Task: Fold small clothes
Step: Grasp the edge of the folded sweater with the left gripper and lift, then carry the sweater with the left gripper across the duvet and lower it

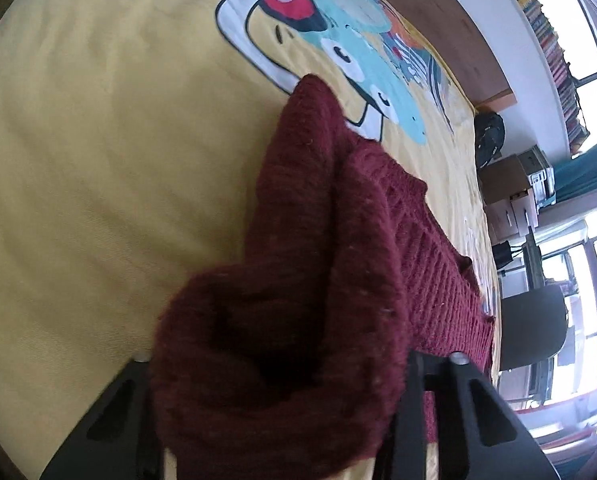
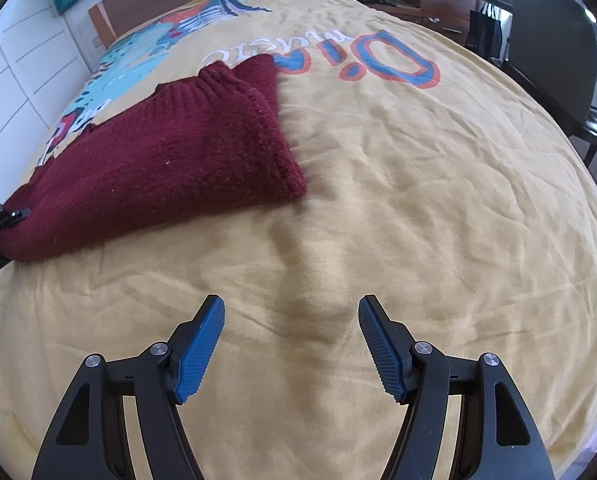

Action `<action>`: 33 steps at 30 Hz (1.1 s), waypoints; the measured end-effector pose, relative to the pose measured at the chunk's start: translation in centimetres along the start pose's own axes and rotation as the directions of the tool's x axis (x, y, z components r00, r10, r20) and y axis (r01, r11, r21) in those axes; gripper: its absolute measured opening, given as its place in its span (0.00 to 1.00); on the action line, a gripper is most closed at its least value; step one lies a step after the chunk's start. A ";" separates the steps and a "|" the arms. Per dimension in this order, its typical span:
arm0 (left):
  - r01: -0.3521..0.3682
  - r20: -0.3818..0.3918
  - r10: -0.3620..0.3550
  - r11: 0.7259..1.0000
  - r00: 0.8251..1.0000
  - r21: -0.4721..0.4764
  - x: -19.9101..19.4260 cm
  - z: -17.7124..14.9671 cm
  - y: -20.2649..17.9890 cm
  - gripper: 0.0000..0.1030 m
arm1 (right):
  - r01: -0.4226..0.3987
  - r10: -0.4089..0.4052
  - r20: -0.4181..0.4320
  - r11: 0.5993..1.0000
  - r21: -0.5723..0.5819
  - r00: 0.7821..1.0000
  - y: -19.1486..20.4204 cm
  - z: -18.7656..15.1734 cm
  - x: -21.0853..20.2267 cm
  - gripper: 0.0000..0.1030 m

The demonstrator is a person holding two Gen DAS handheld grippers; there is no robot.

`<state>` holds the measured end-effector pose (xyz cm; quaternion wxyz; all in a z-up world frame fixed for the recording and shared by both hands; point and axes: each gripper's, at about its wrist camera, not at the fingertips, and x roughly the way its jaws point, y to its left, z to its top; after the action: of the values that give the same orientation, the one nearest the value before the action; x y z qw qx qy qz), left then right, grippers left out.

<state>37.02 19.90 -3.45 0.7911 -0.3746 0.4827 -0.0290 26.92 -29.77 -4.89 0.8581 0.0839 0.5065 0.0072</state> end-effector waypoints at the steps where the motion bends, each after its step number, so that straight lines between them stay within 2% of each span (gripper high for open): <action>1: -0.010 0.001 0.010 1.000 1.000 0.018 -0.1 0.0 -0.6 0.21 | -0.008 0.008 0.003 1.000 0.005 1.000 -0.1 0.0 0.0 0.69; 4: -0.049 0.014 0.049 0.996 0.999 0.074 -0.6 0.0 -2.6 0.19 | -0.022 0.021 0.007 1.000 0.017 1.000 -0.5 -0.2 -0.2 0.69; 17: -0.150 0.035 0.146 0.975 0.989 0.164 -1.0 -0.8 -7.6 0.17 | -0.031 0.030 0.010 0.997 0.072 0.999 -4.4 -1.0 -1.5 0.69; 33: -0.170 0.025 0.170 0.950 0.985 0.262 0.7 -2.6 -15.3 0.16 | -0.027 0.026 0.010 0.995 0.097 1.000 -9.1 -1.8 -2.6 0.69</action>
<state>40.21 7.21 4.88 0.8338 -0.2236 0.5042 -0.0243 23.45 -38.78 -4.85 0.8550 0.1325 0.5014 -0.0064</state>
